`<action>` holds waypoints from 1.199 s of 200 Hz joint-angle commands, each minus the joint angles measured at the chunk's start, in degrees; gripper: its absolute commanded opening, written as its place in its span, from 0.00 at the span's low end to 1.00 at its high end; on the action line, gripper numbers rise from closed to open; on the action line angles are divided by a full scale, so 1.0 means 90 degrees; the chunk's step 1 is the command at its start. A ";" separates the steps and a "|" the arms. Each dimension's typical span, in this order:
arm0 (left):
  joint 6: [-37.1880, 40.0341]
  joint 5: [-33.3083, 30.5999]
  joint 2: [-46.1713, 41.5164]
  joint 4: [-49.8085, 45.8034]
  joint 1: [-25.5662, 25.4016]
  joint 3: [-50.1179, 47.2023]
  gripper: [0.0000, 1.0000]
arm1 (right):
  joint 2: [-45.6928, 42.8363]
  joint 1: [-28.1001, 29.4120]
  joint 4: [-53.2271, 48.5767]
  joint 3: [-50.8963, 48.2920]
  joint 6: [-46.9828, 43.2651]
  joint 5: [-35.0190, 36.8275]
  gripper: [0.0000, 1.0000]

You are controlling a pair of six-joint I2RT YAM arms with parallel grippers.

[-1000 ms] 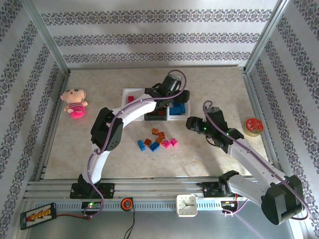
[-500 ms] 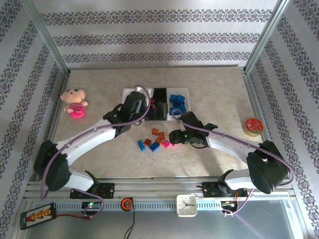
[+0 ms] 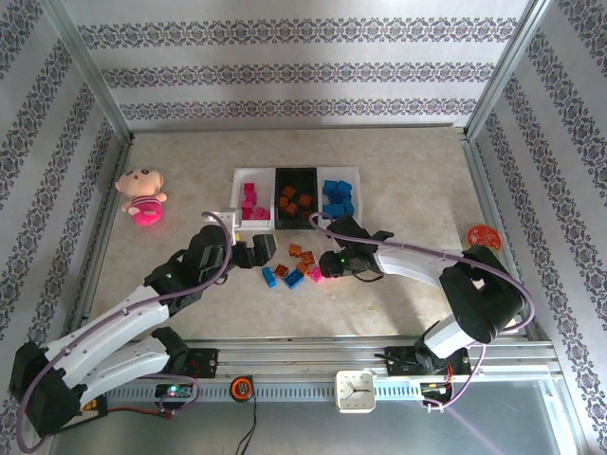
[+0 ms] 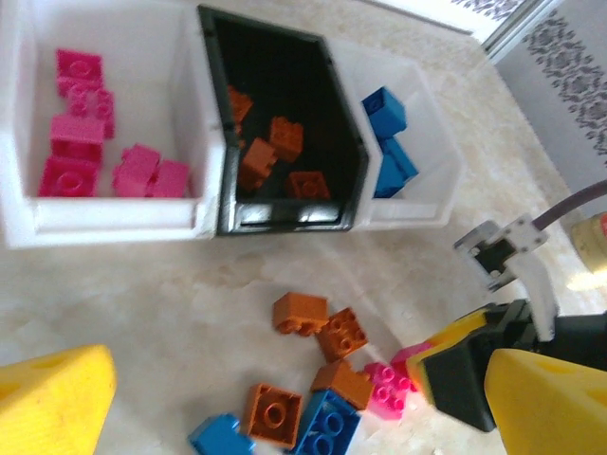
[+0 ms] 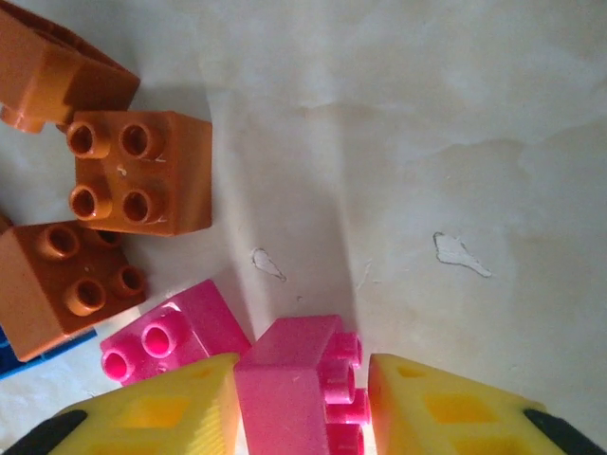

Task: Sort the legos into containers by color
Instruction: Pick up the lego from the bottom-center of the table, then place the lego in the container.

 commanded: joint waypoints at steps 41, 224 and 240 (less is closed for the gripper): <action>-0.0273 -0.0540 -0.0566 -0.0871 0.0052 -0.0397 1.00 | -0.0628 0.0008 -0.0191 -0.0030 -0.0031 0.0359 0.22; -0.0798 -0.0412 -0.2549 -0.2412 0.0052 -0.1377 1.00 | 0.4313 0.0683 -0.0115 0.7068 0.0559 0.0830 0.21; -0.0757 -0.0357 -0.2540 -0.2422 0.0051 -0.1387 1.00 | 0.4618 0.0683 -0.0277 0.7403 0.0646 0.0999 0.24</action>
